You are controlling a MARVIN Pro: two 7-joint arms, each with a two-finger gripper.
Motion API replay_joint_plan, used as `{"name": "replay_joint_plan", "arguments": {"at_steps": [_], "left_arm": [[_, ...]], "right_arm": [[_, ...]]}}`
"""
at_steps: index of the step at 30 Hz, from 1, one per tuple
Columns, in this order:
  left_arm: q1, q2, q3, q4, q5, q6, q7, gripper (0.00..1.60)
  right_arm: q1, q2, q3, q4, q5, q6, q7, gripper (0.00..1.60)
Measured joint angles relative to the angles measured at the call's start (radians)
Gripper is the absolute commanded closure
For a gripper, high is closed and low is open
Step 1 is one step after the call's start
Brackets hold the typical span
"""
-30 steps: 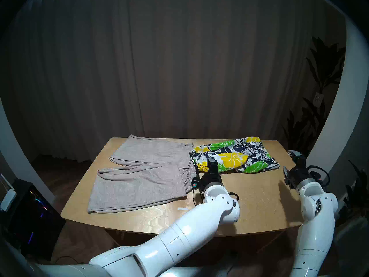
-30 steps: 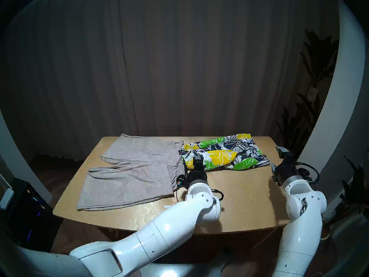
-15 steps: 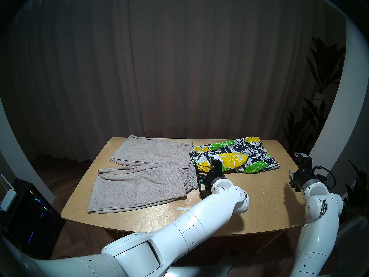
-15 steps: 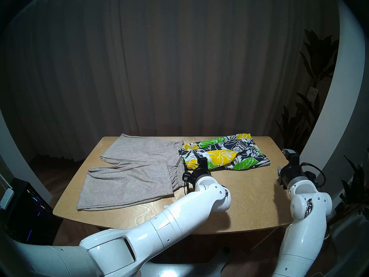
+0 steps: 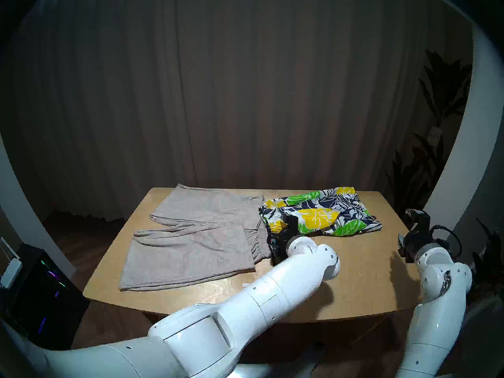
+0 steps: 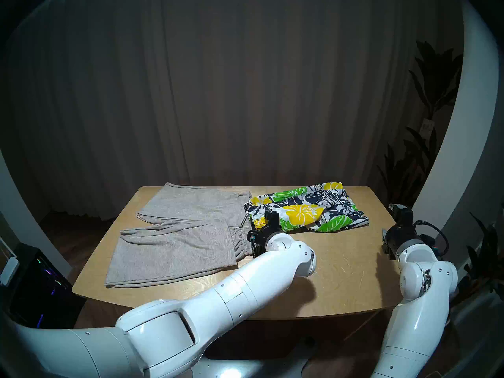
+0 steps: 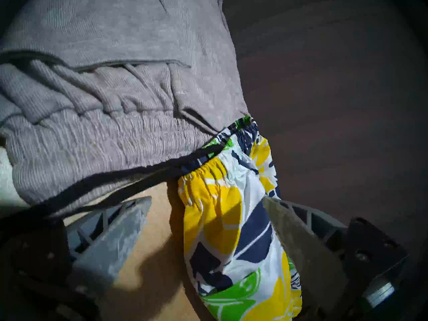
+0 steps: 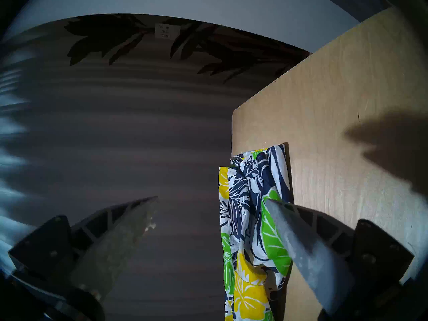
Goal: Fold pants twice and stack them
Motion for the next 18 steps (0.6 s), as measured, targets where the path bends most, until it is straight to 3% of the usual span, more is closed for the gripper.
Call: {"name": "replay_joint_plan", "arguments": {"at_steps": [9,18], "left_arm": [[-0.011,-0.027,-0.038,0.037,-0.043,0.001,-0.049,0.00],[-0.011,-0.036,-0.080,0.050,-0.122,0.047,-0.162,0.00]], "right_arm": [[0.004,0.002,-0.002,-0.002,0.002,-0.002,-0.003,0.00],[0.006,0.005,-0.016,-0.002,-0.004,-0.010,-0.003,0.00]]}}
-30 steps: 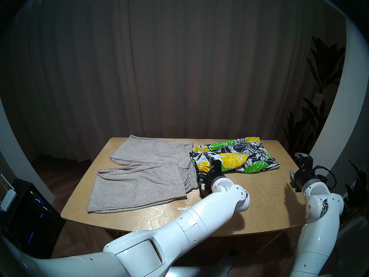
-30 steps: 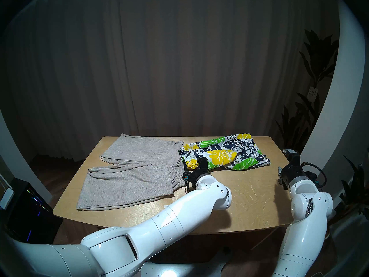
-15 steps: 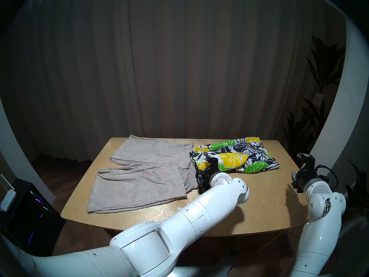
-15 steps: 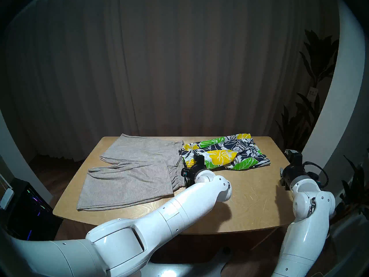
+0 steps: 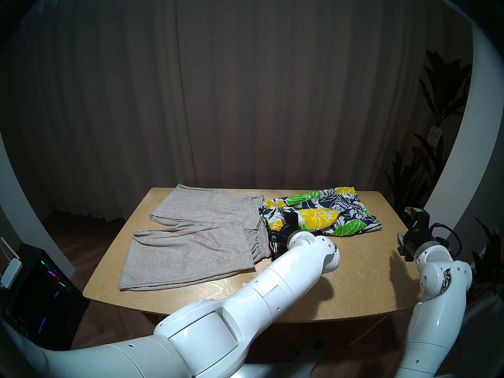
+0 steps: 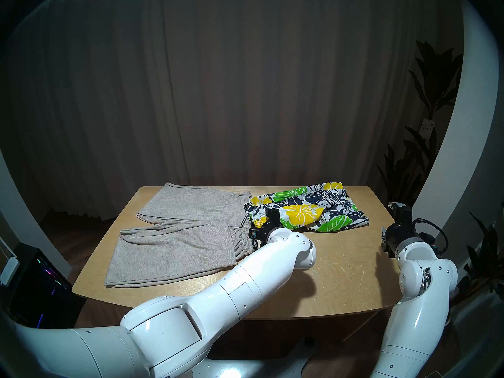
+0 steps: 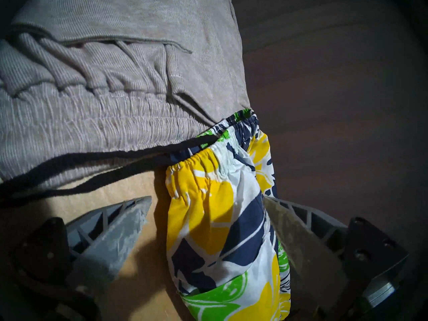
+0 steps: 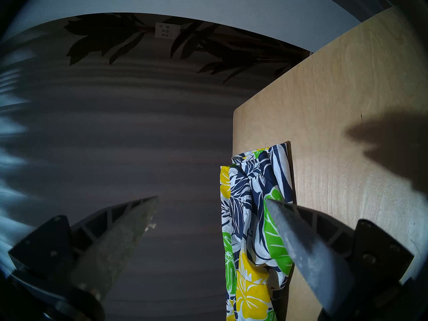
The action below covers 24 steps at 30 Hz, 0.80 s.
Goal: Fold pants twice and stack them
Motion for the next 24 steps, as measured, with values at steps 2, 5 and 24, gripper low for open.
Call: {"name": "replay_joint_plan", "arguments": {"at_steps": [2,5,24], "left_arm": [[0.000,-0.001,-0.005,0.004,-0.009,0.005,-0.018,0.00],[0.000,0.000,-0.001,0.006,-0.008,-0.001,-0.023,0.00],[0.079,0.088,0.068,-0.209,0.175,-0.047,0.065,0.00]], "right_arm": [[0.000,0.000,-0.005,0.000,-0.005,-0.002,0.000,0.00],[-0.004,-0.001,-0.022,0.000,-0.014,-0.003,-0.006,0.00],[-0.080,-0.016,-0.259,0.017,0.011,-0.009,-0.053,0.00]]}}
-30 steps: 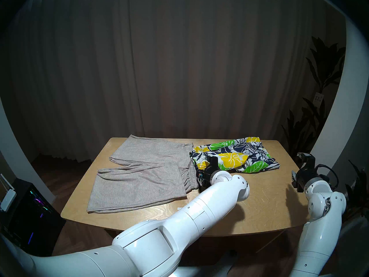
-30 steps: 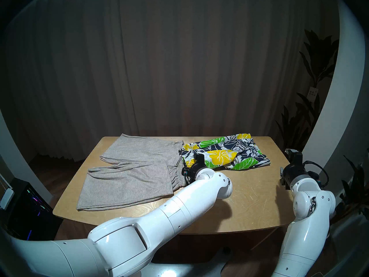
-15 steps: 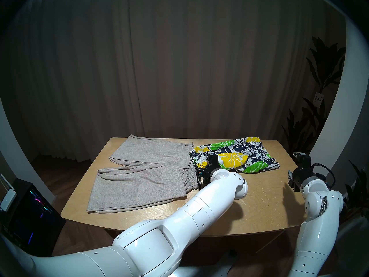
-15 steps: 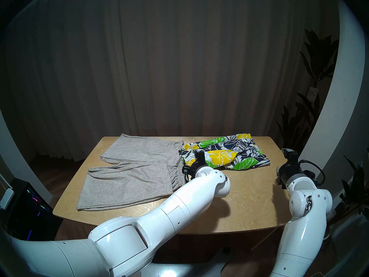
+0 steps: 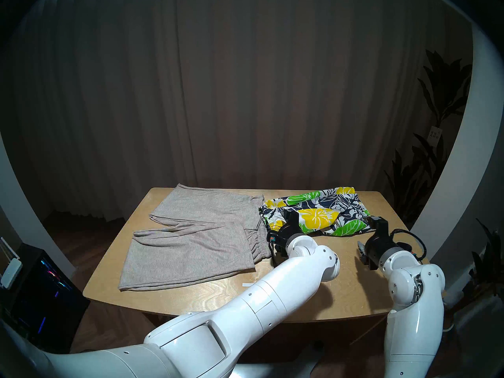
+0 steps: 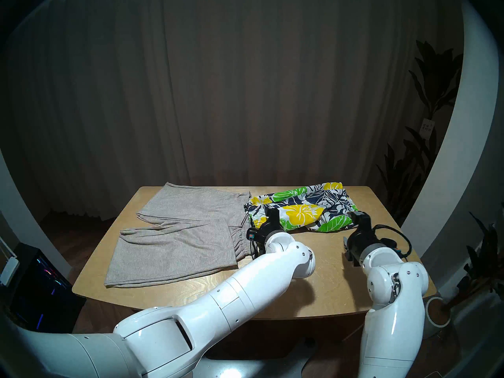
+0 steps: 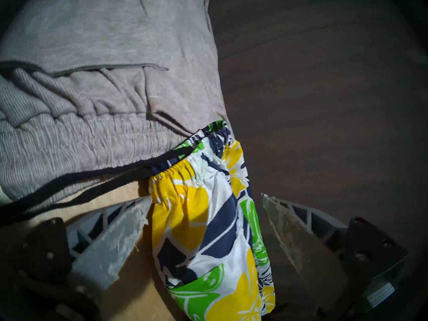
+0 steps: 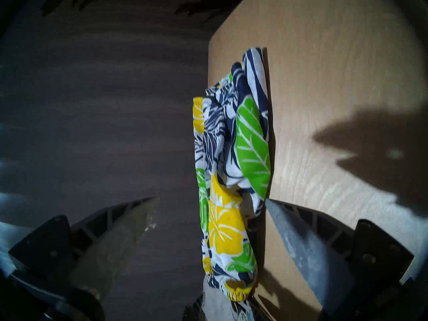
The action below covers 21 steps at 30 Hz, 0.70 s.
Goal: Fold pants twice and stack them
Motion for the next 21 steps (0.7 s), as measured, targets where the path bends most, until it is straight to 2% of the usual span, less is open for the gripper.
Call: {"name": "replay_joint_plan", "arguments": {"at_steps": [8,21], "left_arm": [[0.003,0.045,0.003,-0.109,0.051,-0.001,-0.020,0.00],[0.031,0.172,-0.050,-0.289,0.102,-0.001,-0.021,0.00]], "right_arm": [[0.020,0.012,-0.077,0.094,-0.006,-0.015,0.000,0.00],[0.083,0.037,-0.213,0.227,-0.038,-0.041,0.006,0.00]]}}
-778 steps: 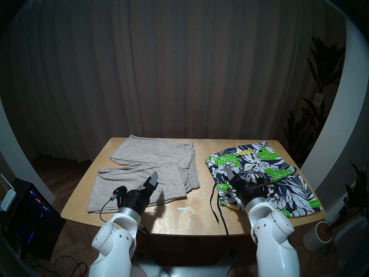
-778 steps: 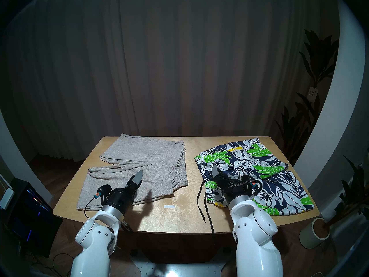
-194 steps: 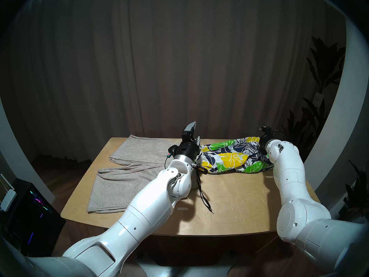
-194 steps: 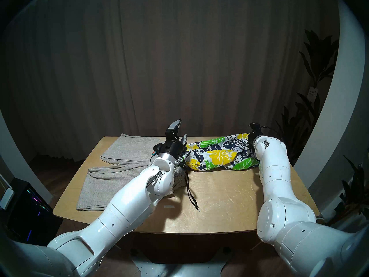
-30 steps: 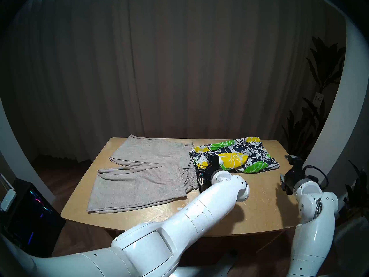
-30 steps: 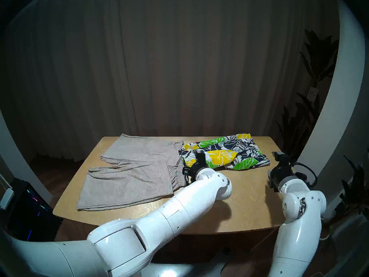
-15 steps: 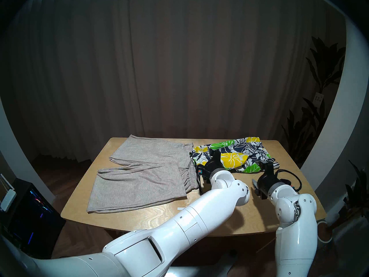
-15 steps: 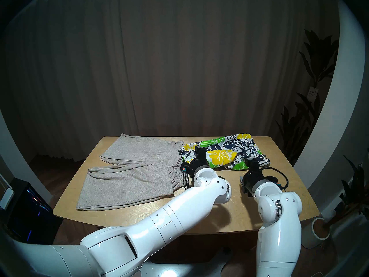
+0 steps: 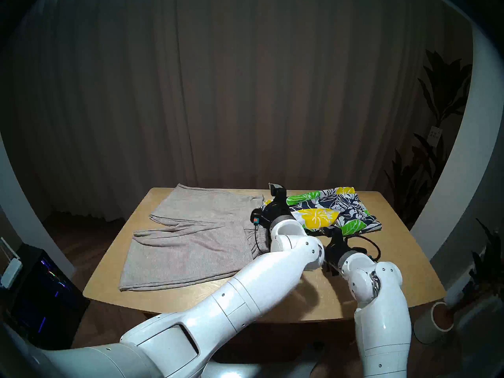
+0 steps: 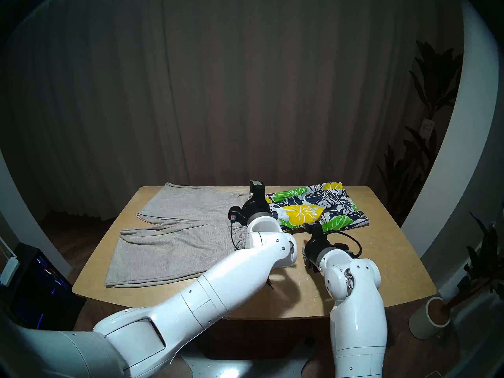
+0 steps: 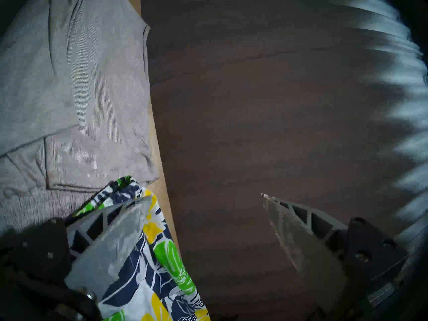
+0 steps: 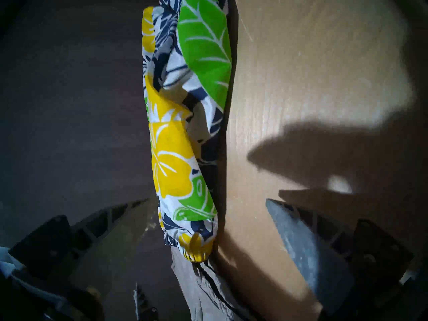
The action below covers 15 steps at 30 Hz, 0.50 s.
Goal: Fold pants twice and stack them
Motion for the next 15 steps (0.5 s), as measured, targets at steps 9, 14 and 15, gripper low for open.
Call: {"name": "replay_joint_plan", "arguments": {"at_steps": [9,14,15], "left_arm": [[0.059,0.104,-0.025,-0.132,0.002,0.000,-0.001,0.00],[0.096,0.167,-0.040,-0.201,0.000,0.005,-0.001,0.00],[0.102,0.176,-0.043,-0.211,0.000,0.006,-0.001,0.00]], "right_arm": [[0.054,0.012,-0.069,0.074,-0.025,-0.021,0.013,0.00],[0.084,0.016,-0.095,0.110,-0.037,-0.032,0.026,0.00],[0.088,0.016,-0.099,0.115,-0.039,-0.034,0.028,0.00]]}}
